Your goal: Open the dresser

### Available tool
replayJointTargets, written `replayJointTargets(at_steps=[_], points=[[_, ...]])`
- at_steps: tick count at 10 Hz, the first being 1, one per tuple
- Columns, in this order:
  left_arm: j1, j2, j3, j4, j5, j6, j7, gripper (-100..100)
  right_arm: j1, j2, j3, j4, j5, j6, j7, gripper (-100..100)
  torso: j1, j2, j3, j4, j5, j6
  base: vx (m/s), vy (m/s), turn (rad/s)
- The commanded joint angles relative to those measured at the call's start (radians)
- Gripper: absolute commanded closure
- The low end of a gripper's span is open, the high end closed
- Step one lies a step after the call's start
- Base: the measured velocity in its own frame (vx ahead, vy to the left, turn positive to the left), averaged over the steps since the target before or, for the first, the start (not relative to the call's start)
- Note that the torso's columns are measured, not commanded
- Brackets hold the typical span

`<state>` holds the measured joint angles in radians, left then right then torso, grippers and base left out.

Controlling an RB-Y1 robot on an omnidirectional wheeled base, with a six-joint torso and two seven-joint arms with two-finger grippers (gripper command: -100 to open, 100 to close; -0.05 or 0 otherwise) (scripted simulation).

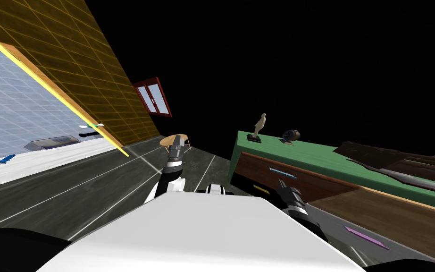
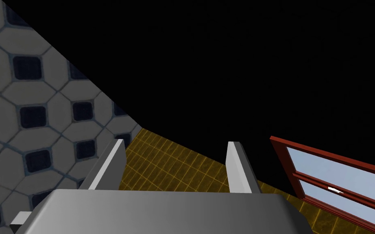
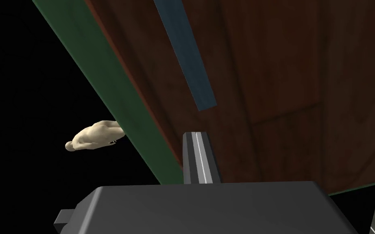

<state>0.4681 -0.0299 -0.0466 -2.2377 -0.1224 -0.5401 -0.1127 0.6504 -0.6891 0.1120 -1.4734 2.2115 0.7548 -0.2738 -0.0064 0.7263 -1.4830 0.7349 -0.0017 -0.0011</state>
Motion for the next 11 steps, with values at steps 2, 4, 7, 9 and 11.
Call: replayJointTargets(at_steps=[2,4,7,9,11], points=[[0.0,0.0,0.0,0.0,0.0,0.0,0.0,0,-0.006,-0.008,-0.005,-0.011,-0.017,-0.021,-0.007,-100,0.003,0.004,0.002,0.001,0.001,0.001,0.109,-0.069,0.041],[0.0,0.0,0.0,0.0,0.0,0.0,0.0,0,-0.007,-0.009,-0.005,-0.011,-0.018,-0.023,-0.007,100,0.011,0.018,0.011,0.005,0.003,0.001,0.016,-0.009,0.001],[0.0,0.0,0.0,0.0,0.0,0.0,0.0,0,-0.026,0.053,0.007,-0.035,-0.038,-0.037,0.084,100,0.003,0.016,0.01,0.004,0.0,0.002,-0.074,-0.077,0.035],[0.0,0.0,0.0,0.0,0.0,0.0,0.0,0,-0.045,0.114,0.019,-0.058,-0.057,-0.051,0.147,100,0.006,0.013,0.008,0.003,0.002,0.001,-0.121,-0.091,0.041],[0.0,0.0,0.0,0.0,0.0,0.0,0.0,0,-0.064,0.159,0.031,-0.081,-0.077,-0.065,0.201,100,0.009,0.008,0.005,0.002,0.002,0.001,-0.055,-0.068,0.035]])
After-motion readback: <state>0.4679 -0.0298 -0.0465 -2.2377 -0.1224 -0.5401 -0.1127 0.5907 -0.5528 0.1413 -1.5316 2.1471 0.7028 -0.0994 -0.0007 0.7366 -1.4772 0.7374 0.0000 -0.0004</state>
